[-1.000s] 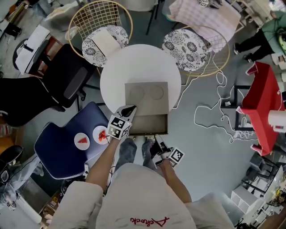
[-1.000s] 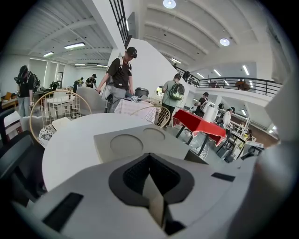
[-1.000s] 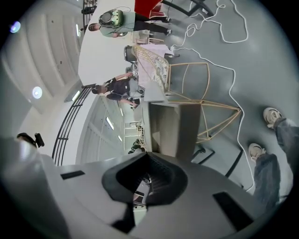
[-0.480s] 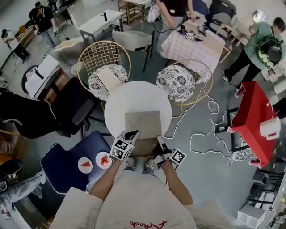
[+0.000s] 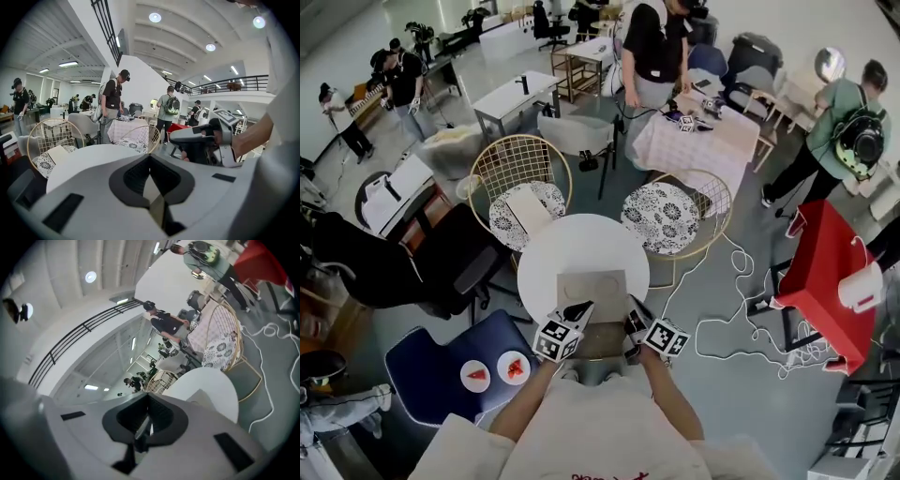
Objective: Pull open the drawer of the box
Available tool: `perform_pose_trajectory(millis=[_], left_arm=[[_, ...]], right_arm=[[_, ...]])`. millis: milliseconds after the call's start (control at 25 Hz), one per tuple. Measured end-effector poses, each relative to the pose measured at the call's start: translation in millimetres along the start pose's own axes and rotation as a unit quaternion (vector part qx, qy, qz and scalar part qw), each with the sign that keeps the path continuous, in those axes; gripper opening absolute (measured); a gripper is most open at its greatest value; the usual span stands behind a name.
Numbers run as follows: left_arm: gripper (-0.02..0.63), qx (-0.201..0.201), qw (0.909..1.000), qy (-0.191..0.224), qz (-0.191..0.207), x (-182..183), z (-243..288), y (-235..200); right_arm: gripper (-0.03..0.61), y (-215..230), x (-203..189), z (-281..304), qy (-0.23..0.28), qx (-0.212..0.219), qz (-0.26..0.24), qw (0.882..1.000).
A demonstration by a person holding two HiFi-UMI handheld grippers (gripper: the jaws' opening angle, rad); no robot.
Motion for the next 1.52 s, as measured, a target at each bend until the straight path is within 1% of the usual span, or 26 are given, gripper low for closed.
perform_pose_trajectory(millis=[80, 120, 160, 200, 240, 280, 320, 360, 400, 440, 480, 640, 840, 1000, 1120, 1400, 1520], left_arm=[[0.011, 0.003, 0.9999, 0.011, -0.002, 7.2, 2.5, 4.6], [0.011, 0.005, 0.9999, 0.015, -0.001, 9.6, 3.4, 7.0], [0.011, 0.006, 0.9998, 0.018, -0.001, 10.3, 3.4, 10.4], [0.012, 0.007, 0.9998, 0.02, -0.002, 10.0, 2.9, 14.4], [0.011, 0.009, 0.9997, 0.022, -0.003, 9.9, 2.1, 18.4], [0.011, 0.009, 0.9996, 0.025, -0.004, 10.7, 1.7, 22.3], [0.011, 0.01, 0.9995, 0.029, -0.005, 11.9, 1.6, 26.3], [0.011, 0.01, 0.9994, 0.032, -0.005, 13.0, 2.0, 30.6], [0.011, 0.011, 0.9993, 0.034, -0.006, 13.4, 2.5, 35.1], [0.011, 0.012, 0.9993, 0.035, -0.007, 13.0, 2.0, 39.7], [0.011, 0.015, 0.9992, 0.035, -0.008, 11.6, -0.2, 44.2], [0.011, 0.032, 0.9989, 0.033, -0.011, 4.8, -16.5, 60.7], [0.011, 0.043, 0.9983, 0.036, -0.012, -2.2, -25.8, 65.4], [0.011, 0.043, 0.9982, 0.04, -0.014, -10.2, -29.7, 72.1], [0.011, 0.04, 0.998, 0.047, -0.014, -15.1, -37.3, 78.7], [0.011, 0.022, 0.9976, 0.065, -0.009, -37.6, -76.7, 99.6], [0.011, 0.015, 0.9977, 0.066, -0.008, -54.6, -104.7, 109.7]], right_arm=[[0.017, -0.7, 11.6, -1.1, -0.008, -0.017, -0.07, 0.997], [0.017, -3.4, 16.4, -2.0, -0.014, -0.025, -0.111, 0.993], [0.017, -6.5, 19.4, -4.3, -0.021, -0.035, -0.16, 0.986], [0.017, -9.9, 21.2, -7.3, -0.03, -0.05, -0.218, 0.974], [0.017, -14.2, 22.8, -9.6, -0.038, -0.064, -0.283, 0.956], [0.017, -19.6, 24.8, -11.0, -0.043, -0.076, -0.345, 0.934], [0.017, -25.2, 27.2, -11.9, -0.045, -0.083, -0.396, 0.914], [0.017, -30.0, 29.4, -12.9, -0.045, -0.087, -0.431, 0.897], [0.017, -33.5, 30.8, -14.1, -0.045, -0.09, -0.454, 0.886], [0.017, -36.3, 30.6, -15.5, -0.045, -0.09, -0.465, 0.879], [0.017, -38.4, 28.6, -17.1, -0.045, -0.087, -0.468, 0.878], [0.017, -40.9, 14.9, -26.1, -0.049, -0.076, -0.462, 0.882], [0.017, -50.3, 0.3, -37.2, -0.057, -0.062, -0.462, 0.883], [0.017, -50.7, -11.0, -55.3, -0.06, -0.064, -0.464, 0.881], [0.017, -59.6, -21.2, -69.7, -0.071, -0.063, -0.463, 0.881], [0.016, -79.5, -70.7, -114.6, -0.083, -0.089, -0.46, 0.88], [0.017, -97.2, -97.0, -135.2, -0.081, -0.097, -0.453, 0.882]])
Point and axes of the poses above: the fingertips, and each gripper's own axes: z forward along the fingers, y to its right, x out of its top, the point moved 3 cm from there along -z, backward along the fingers, and after that the axes turned 8 degrees about -z, right-handed, at the moved point
